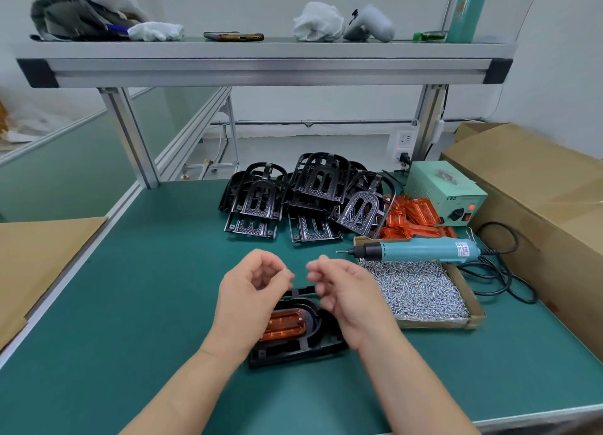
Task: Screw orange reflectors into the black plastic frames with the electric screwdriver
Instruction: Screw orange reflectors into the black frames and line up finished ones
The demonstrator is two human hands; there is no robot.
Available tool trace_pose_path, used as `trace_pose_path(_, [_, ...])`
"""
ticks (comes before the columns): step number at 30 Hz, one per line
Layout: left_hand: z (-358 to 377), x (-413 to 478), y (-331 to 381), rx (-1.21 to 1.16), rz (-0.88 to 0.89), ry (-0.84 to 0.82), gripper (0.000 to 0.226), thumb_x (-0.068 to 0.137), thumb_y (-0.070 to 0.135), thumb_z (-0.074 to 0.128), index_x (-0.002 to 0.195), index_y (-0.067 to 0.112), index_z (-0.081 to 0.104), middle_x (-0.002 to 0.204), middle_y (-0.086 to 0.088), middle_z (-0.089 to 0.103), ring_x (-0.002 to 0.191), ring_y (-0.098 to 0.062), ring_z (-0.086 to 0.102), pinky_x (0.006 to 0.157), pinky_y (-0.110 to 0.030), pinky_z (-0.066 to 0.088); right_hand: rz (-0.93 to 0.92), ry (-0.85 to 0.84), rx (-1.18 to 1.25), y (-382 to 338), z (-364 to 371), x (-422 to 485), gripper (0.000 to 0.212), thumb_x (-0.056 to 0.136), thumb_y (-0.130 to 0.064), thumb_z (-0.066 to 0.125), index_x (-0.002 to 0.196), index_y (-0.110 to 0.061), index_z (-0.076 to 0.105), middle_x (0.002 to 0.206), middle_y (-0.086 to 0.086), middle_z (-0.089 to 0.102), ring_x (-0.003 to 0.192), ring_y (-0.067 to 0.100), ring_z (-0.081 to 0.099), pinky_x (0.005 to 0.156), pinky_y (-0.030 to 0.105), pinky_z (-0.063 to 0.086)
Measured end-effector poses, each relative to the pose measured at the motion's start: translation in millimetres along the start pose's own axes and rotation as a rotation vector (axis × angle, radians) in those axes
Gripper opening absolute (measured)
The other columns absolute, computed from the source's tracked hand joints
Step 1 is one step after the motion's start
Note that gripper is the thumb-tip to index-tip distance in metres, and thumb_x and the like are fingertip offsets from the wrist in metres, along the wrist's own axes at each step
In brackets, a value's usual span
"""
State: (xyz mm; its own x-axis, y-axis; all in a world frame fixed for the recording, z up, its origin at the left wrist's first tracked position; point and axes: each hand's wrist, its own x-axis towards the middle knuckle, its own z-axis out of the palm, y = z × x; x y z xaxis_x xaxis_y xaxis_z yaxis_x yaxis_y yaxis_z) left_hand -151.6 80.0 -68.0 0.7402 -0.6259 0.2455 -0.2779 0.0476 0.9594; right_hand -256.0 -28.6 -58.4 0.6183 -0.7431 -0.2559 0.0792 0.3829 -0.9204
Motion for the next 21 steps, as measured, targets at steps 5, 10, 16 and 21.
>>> trace_pose_path(5, [-21.2, 2.9, -18.0, 0.136, -0.017, 0.034, 0.023, 0.088, 0.01, 0.071, 0.079, 0.031, 0.066, 0.078, -0.001, 0.07, 0.076, -0.023, 0.065, 0.075, -0.027, 0.052, -0.065, 0.379, 0.271, -15.2, -39.8, 12.5, 0.016, 0.099, -0.006, 0.055, 0.084, -0.004, 0.059, 0.086, 0.008, 0.058, 0.077, 0.014, 0.058, 0.065, 0.024, 0.049])
trace_pose_path(10, [-40.8, -3.6, -45.8, 0.334, -0.011, 0.137, 0.021, 0.096, 0.013, 0.061, 0.082, 0.029, 0.061, 0.077, 0.01, 0.066, 0.077, -0.009, 0.061, 0.07, -0.009, 0.043, -0.017, 0.547, 0.453, -24.3, -62.4, 18.6, 0.016, 0.103, -0.011, 0.054, 0.119, -0.008, 0.052, 0.114, 0.013, 0.053, 0.082, 0.014, 0.06, 0.093, 0.033, 0.051])
trace_pose_path(16, [-43.3, -8.1, -59.6, 0.299, -0.104, 0.159, 0.017, 0.094, 0.014, 0.066, 0.082, 0.026, 0.066, 0.075, 0.004, 0.069, 0.074, -0.009, 0.062, 0.072, -0.017, 0.048, 0.001, 0.585, 0.534, -39.8, -72.2, 41.0, 0.028, 0.1, -0.017, 0.061, 0.125, -0.008, 0.053, 0.128, 0.016, 0.059, 0.116, 0.028, 0.063, 0.093, 0.037, 0.057])
trace_pose_path(21, [-43.9, -8.1, -59.2, 0.297, -0.108, 0.152, 0.02, 0.091, 0.008, 0.069, 0.08, 0.025, 0.067, 0.076, 0.003, 0.069, 0.075, -0.015, 0.064, 0.071, -0.013, 0.048, 0.001, 0.64, 0.579, -40.0, -73.0, 52.5, 0.027, 0.099, -0.023, 0.065, 0.117, -0.014, 0.048, 0.127, 0.009, 0.056, 0.108, 0.025, 0.062, 0.068, 0.03, 0.058])
